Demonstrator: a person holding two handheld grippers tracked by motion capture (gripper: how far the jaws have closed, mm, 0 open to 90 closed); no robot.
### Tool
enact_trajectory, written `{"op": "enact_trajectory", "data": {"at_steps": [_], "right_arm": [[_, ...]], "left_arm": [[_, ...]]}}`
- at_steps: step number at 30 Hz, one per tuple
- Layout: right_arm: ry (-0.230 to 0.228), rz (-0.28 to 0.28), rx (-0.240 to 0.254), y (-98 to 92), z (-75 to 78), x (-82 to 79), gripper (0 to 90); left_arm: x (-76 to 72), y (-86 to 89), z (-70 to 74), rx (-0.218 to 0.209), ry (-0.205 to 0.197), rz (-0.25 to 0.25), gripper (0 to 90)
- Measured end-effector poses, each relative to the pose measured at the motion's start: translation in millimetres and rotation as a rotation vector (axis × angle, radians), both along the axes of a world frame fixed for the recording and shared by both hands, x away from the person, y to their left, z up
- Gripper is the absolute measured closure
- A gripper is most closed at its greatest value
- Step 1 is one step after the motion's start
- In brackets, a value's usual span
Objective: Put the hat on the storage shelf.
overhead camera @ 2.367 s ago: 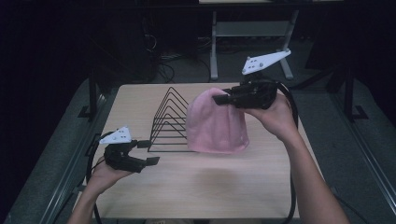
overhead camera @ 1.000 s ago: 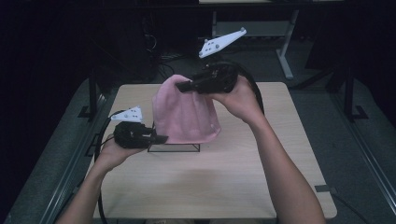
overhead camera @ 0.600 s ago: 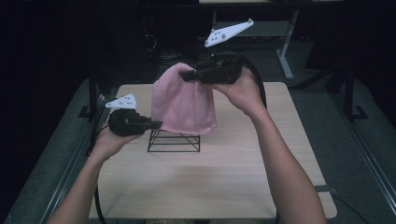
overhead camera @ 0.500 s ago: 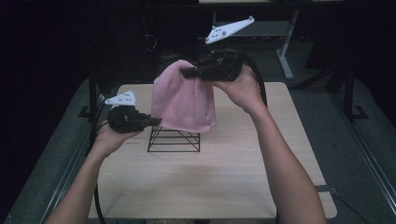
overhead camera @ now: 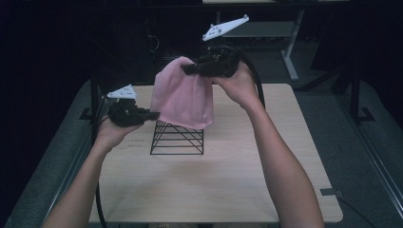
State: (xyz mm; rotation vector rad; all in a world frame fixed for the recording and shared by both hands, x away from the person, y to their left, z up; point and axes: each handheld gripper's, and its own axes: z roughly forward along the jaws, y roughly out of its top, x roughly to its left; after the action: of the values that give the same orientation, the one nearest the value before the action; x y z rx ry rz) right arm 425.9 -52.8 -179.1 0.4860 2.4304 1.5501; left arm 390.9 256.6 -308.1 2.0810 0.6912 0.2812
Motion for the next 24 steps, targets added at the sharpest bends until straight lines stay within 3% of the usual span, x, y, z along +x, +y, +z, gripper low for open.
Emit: {"op": "enact_trajectory", "data": {"at_steps": [9, 24], "right_arm": [[0.005, 0.006, -0.001, 5.3, -5.2, 7.4, 76.3], [0.015, 0.055, -0.010, 17.2, -9.6, -1.9, 76.2]], "left_arm": [[3.1, 1.8, -4.5, 0.017, 0.004, 0.006, 81.5], [-5.6, 10.2, -9.1, 0.059, 0.004, 0.010, 81.5]]}}
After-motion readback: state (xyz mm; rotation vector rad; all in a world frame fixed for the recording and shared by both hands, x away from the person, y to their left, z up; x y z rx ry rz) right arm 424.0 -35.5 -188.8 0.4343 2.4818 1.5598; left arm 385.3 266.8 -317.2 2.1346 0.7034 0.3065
